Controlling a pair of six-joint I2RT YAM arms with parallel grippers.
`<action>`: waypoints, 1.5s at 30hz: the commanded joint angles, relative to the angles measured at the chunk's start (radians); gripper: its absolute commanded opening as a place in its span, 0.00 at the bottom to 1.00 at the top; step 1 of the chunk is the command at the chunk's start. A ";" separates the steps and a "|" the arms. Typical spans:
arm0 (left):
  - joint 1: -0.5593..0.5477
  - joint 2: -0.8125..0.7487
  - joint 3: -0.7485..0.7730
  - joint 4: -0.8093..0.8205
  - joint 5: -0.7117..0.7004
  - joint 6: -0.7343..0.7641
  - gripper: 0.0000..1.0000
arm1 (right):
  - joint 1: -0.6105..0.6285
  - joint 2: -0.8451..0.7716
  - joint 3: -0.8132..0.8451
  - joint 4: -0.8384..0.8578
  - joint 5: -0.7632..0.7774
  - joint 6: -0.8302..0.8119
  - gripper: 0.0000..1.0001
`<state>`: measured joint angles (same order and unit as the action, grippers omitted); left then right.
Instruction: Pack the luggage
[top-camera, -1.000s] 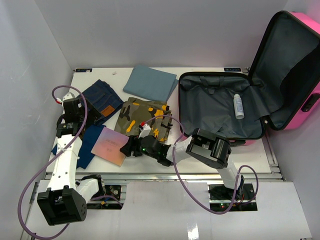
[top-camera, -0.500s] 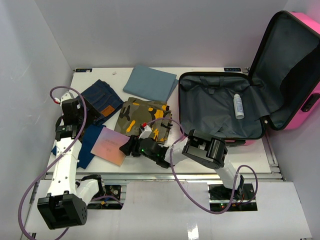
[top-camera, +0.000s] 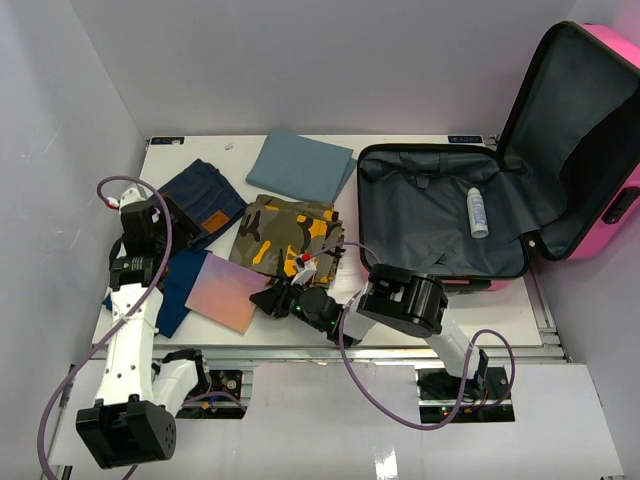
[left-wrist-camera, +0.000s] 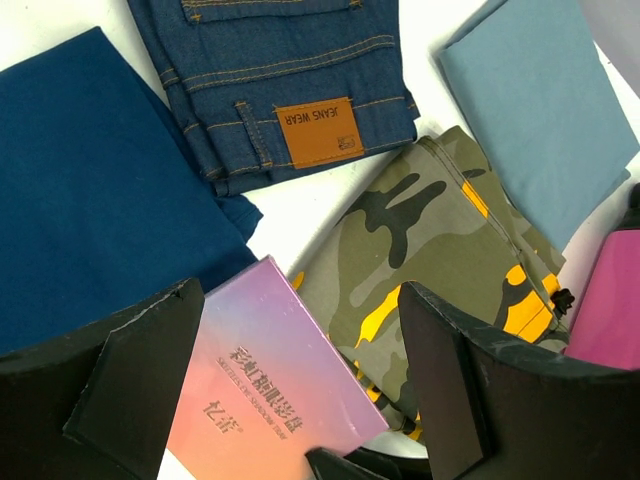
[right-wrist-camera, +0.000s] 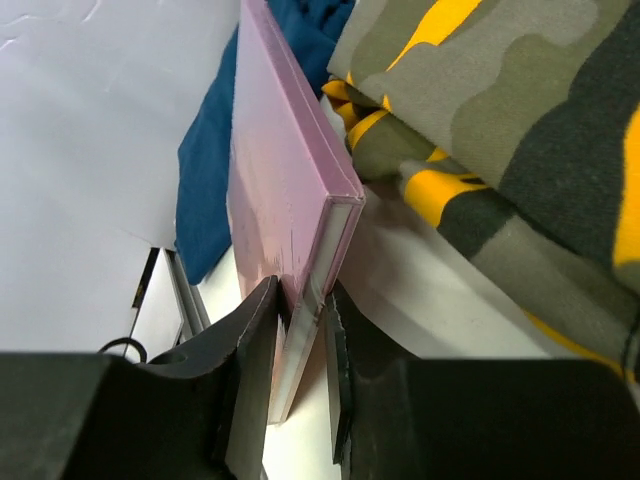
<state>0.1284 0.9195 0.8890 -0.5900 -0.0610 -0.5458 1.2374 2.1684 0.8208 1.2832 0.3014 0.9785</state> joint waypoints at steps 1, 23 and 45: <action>0.004 -0.024 -0.017 0.031 0.030 0.006 0.90 | -0.003 -0.039 -0.105 0.150 0.074 -0.106 0.08; 0.005 -0.057 -0.043 0.072 0.138 0.025 0.90 | -0.040 -0.489 -0.311 0.092 0.078 -0.276 0.08; -0.006 -0.092 -0.053 0.134 0.300 -0.021 0.89 | -0.536 -1.234 -0.448 -0.409 0.089 -0.176 0.08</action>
<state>0.1280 0.8527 0.8437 -0.5115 0.1433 -0.5322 0.8688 1.1342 0.4001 0.9877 0.3565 0.7435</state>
